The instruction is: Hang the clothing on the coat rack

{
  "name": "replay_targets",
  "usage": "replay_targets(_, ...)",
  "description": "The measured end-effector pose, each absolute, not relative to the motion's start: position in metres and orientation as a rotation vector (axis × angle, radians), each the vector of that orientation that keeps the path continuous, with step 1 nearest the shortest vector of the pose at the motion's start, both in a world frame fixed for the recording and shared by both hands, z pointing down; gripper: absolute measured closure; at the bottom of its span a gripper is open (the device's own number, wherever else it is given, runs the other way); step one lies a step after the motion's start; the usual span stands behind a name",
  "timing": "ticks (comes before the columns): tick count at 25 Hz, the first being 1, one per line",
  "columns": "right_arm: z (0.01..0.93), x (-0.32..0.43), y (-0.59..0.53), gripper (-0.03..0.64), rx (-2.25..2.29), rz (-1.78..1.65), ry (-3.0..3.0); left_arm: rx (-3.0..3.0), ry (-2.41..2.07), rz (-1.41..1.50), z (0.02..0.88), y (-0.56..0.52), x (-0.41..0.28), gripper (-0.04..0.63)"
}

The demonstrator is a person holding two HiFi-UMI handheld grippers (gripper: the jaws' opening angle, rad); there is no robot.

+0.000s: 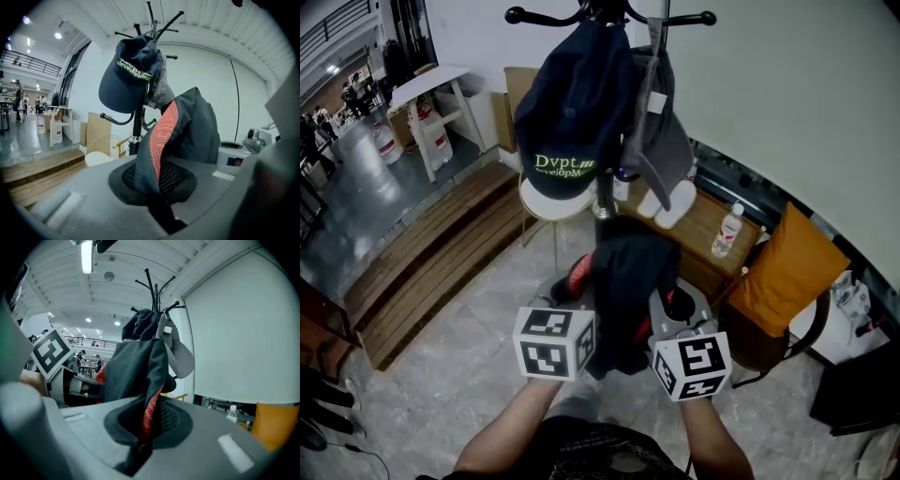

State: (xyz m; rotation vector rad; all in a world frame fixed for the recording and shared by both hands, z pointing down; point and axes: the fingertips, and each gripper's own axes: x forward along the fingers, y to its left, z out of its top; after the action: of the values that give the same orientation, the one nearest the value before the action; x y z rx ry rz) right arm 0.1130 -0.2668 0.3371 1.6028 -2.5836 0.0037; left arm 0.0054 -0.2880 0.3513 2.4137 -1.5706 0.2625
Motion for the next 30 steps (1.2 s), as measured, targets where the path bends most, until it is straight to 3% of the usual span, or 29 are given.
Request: replay_targets(30, 0.345, 0.098, -0.343, 0.598, 1.573, 0.017, -2.589, 2.399, -1.567, 0.286, 0.361, -0.362, -0.002, 0.575)
